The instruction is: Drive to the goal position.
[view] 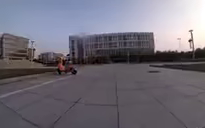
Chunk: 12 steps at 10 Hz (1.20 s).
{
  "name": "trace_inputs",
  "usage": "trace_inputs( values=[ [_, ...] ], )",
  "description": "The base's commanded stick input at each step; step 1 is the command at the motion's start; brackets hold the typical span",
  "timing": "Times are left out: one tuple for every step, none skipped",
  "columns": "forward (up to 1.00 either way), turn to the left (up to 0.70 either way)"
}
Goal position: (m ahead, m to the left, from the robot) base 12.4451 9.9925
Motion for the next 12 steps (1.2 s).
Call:
trace_inputs(
  values=[
    [0.70,-0.14],
    [0.70,-0.14],
    [0.70,-0.14],
    [0.70,-0.14],
    [0.70,-0.14],
    [0.70,-0.14],
    [0.70,-0.14],
    [0.70,-0.14],
    [0.70,-0.14],
    [0.70,-0.14],
    [0.70,-0.14],
    [0.70,-0.14]
  ],
)
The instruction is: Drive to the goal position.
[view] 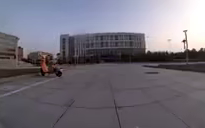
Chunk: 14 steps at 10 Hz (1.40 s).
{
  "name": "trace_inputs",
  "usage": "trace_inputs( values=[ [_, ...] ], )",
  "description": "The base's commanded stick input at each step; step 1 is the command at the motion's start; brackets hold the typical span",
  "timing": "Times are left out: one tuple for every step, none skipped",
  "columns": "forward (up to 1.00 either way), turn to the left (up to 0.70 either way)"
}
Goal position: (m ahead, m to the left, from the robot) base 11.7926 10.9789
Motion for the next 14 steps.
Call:
trace_inputs(
  values=[
    [0.70,-0.14],
    [0.70,-0.14],
    [0.70,-0.13],
    [0.70,-0.06],
    [0.70,0.00],
    [0.70,0.00],
    [0.70,0.00],
    [0.70,0.00],
    [0.70,0.00],
    [0.70,0.00],
    [0.70,0.00],
    [0.70,0.00],
    [0.70,0.00],
    [0.70,0.00]
  ],
)
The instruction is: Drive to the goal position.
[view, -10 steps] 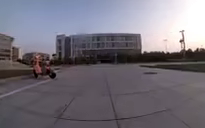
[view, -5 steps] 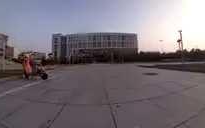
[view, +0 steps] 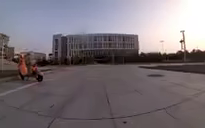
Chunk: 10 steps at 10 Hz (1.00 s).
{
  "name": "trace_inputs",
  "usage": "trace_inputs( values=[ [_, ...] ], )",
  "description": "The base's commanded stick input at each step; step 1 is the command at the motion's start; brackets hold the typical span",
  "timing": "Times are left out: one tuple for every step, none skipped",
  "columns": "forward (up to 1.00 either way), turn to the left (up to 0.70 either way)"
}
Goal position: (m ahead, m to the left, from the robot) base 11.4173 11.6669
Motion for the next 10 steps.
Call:
trace_inputs(
  values=[
    [0.70,0.00],
    [0.70,0.00],
    [0.70,0.00],
    [0.70,0.00],
    [0.70,0.00],
    [0.70,0.00],
    [0.70,0.00],
    [0.70,0.00],
    [0.70,0.00],
    [0.70,0.00]
  ],
)
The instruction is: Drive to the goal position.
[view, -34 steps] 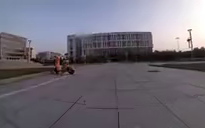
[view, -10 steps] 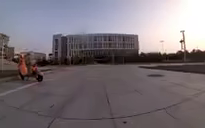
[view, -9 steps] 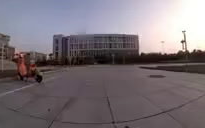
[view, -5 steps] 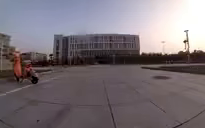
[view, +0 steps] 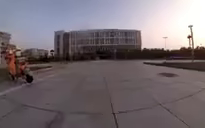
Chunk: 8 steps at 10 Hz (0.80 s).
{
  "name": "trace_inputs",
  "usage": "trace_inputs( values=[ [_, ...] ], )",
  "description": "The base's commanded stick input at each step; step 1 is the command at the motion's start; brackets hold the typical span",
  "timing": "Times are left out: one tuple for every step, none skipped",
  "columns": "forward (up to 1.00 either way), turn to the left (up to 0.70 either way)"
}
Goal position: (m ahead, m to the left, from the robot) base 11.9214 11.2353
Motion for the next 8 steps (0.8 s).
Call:
trace_inputs(
  values=[
    [0.70,0.00],
    [0.70,0.00],
    [0.70,0.00],
    [0.70,0.00],
    [0.70,0.00],
    [0.70,0.00],
    [0.70,0.00],
    [0.70,0.00]
  ],
)
